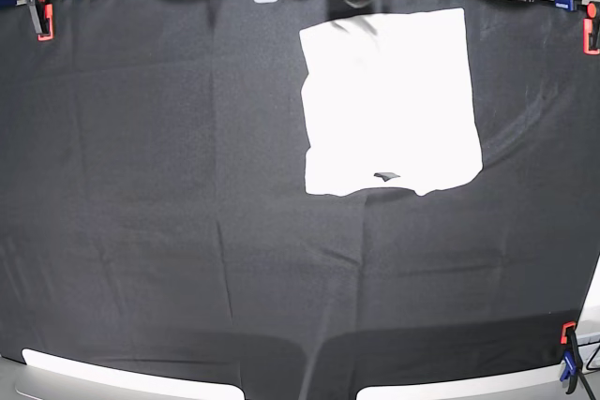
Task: Layout the t-shirt on the table in an organized manner, then fold the t-shirt properly
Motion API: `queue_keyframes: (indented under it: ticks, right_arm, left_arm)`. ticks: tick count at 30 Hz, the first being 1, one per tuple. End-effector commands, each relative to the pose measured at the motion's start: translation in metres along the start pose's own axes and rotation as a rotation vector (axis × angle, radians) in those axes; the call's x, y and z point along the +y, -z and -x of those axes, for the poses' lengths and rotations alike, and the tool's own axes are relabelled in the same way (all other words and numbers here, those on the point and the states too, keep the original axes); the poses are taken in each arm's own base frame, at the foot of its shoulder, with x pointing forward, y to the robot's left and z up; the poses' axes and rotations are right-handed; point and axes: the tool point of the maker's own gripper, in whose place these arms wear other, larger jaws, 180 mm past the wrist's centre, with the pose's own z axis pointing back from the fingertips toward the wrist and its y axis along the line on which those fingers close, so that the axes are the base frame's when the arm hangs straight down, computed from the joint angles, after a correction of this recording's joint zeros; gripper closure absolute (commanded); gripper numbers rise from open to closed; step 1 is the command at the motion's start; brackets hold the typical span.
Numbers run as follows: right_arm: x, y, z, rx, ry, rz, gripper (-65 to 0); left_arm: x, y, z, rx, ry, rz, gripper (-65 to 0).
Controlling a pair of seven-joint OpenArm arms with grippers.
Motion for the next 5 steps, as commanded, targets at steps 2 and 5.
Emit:
queue_keyframes:
  ticks: [2,5]
  right_arm:
    - [0.002,-0.001,0.002,-0.006,-0.030,-0.012,-26.2]
    - [0.014,0.002,0.003,-0.013,-0.070,-0.040,-26.2]
  left_arm:
    - [0.006,-0.003,0.003,0.001,-0.003,-0.008,-21.5]
    - [0.006,-0.002,-0.003,-0.030,-0.010,-0.019,-21.5]
